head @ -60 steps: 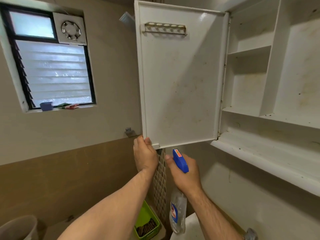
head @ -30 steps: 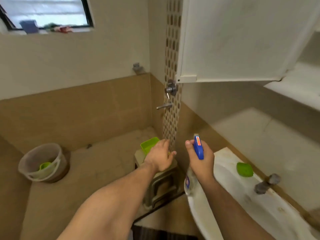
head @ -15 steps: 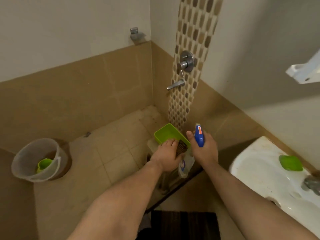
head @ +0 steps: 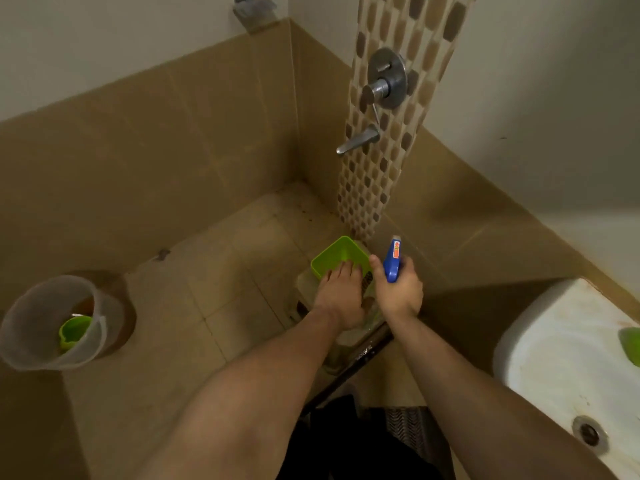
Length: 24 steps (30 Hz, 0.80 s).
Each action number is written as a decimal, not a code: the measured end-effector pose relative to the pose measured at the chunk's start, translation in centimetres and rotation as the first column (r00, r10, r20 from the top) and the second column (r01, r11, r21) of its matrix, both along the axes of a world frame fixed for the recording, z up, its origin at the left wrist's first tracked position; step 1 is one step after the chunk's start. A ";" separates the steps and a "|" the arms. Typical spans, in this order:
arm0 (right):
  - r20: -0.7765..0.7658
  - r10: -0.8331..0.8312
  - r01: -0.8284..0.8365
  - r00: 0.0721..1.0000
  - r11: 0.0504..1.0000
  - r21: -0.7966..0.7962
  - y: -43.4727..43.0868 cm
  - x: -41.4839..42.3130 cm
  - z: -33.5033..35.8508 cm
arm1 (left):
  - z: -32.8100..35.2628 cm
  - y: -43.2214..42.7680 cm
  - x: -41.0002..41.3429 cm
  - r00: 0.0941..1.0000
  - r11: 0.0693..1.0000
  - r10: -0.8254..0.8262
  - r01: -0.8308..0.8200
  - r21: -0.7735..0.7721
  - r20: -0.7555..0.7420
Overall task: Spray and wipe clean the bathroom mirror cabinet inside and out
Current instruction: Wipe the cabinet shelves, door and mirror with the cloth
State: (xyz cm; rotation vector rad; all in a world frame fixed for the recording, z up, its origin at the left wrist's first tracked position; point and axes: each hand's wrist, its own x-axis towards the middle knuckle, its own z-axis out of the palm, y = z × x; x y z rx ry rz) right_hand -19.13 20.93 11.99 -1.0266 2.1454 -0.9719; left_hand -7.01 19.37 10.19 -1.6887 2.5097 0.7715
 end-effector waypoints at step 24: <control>0.003 -0.139 0.139 0.990 0.989 0.045 -14.6 8.7 -18.3 | -16.8 -16.6 6.8 0.953 0.931 -0.301 0.298 0.211 -0.018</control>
